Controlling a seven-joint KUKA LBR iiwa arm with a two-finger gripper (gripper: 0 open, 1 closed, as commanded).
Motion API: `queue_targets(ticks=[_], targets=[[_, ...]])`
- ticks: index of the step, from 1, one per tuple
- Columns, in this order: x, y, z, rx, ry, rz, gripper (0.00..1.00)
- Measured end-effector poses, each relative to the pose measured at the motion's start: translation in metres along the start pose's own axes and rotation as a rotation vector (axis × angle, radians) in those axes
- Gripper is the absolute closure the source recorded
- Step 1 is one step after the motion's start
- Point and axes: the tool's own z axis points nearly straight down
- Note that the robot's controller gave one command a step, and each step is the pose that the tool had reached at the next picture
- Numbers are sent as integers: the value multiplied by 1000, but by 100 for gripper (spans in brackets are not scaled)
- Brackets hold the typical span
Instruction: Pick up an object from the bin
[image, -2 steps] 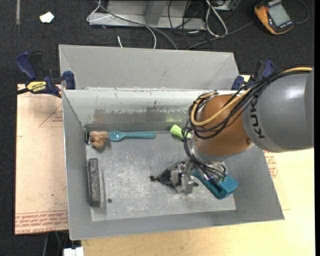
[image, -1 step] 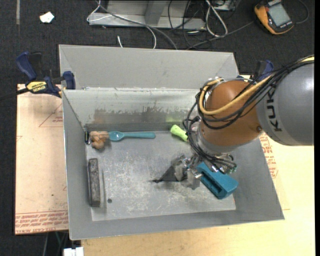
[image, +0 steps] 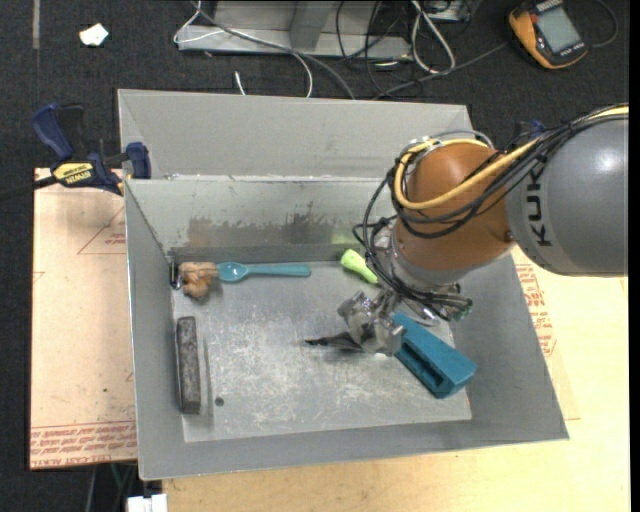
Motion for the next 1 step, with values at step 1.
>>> queue_targets(ticks=[1], targets=[[-6, 2, 59, -7, 4, -206, 100]])
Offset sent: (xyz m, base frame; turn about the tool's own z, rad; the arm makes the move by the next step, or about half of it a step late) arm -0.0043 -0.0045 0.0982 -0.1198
